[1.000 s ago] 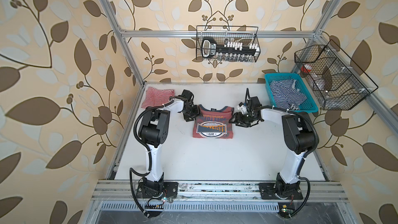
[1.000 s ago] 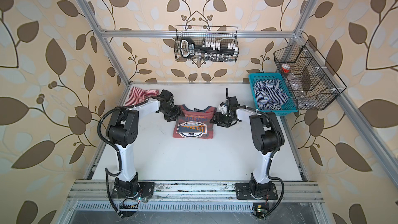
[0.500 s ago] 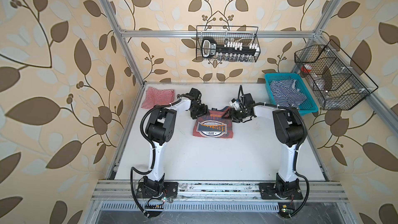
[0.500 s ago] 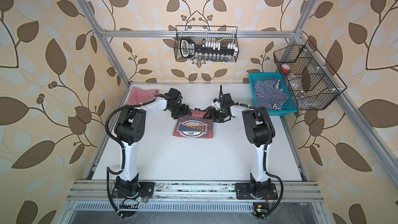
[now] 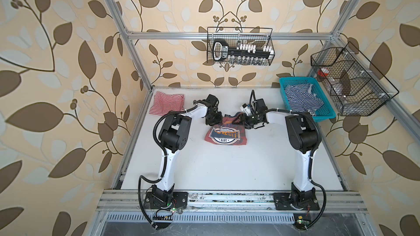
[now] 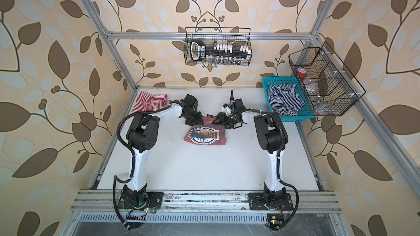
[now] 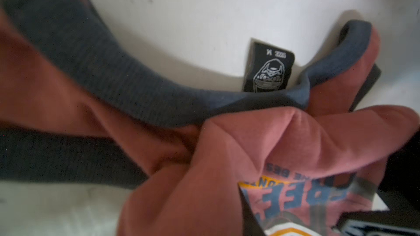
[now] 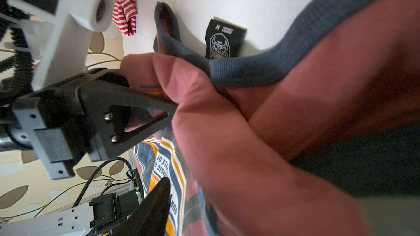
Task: Fold and stack the tank tops
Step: 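Grasp the folded shirt's far edge with both grippers, then carry the shirt toward the striped top with the left gripper while the right withdraws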
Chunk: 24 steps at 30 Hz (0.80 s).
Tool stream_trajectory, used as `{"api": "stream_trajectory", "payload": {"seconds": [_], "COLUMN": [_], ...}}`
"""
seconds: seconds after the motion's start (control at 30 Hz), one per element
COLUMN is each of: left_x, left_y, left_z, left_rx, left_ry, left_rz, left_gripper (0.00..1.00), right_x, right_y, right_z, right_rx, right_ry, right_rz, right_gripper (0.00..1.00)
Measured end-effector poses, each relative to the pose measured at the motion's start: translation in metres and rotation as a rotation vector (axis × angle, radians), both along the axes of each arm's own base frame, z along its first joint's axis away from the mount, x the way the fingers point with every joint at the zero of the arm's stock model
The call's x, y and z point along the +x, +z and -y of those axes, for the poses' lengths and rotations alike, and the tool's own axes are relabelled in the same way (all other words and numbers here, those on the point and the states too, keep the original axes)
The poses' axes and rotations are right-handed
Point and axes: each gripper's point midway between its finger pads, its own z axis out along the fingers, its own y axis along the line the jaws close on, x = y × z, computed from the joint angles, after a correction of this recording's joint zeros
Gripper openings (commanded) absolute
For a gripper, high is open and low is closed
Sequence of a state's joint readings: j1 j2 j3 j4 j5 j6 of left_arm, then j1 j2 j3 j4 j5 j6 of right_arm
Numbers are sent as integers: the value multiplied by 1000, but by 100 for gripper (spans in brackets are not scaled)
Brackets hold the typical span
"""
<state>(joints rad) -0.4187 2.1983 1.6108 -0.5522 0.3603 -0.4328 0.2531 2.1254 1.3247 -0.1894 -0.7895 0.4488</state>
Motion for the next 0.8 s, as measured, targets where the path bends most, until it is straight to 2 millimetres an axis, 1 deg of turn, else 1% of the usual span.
{"api": "stream_trajectory", "payload": {"seconds": [0.1, 0.17, 0.27, 0.3, 0.37, 0.4, 0.47, 0.57, 0.63, 0.7, 0.8], "left_x": [1, 2, 6, 7, 8, 10, 19, 41, 59, 76, 96], "left_y": [1, 4, 8, 10, 13, 16, 23, 46, 68, 89, 115], "left_z": [1, 0, -4, -8, -18, -25, -37, -54, -65, -75, -90], "left_rx": [0, 6, 43, 66, 131, 168, 224, 271, 286, 300, 314], "left_ry": [13, 18, 31, 38, 50, 58, 73, 93, 106, 120, 139], "left_rz": [1, 12, 24, 28, 21, 18, 28, 80, 134, 190, 266], "left_gripper": [0, 0, 0, 0, 0, 0, 0, 0, 0, 0, 0], "right_x": [-2, -9, -21, -25, -28, -28, -29, -31, -31, -32, -35], "right_y": [2, 4, 6, 8, 16, 23, 41, 69, 81, 85, 81], "right_z": [4, 13, 42, 54, 73, 81, 89, 91, 91, 91, 92], "right_rx": [5, -2, -35, -48, -70, -78, -81, -66, -53, -48, -48], "right_ry": [-16, -44, -128, -164, -224, -250, -284, -305, -311, -314, -319], "right_rz": [10, 4, -20, -24, -12, 5, 47, 114, 148, 160, 146], "right_gripper": [68, 68, 68, 69, 69, 69, 69, 70, 69, 69, 69]}}
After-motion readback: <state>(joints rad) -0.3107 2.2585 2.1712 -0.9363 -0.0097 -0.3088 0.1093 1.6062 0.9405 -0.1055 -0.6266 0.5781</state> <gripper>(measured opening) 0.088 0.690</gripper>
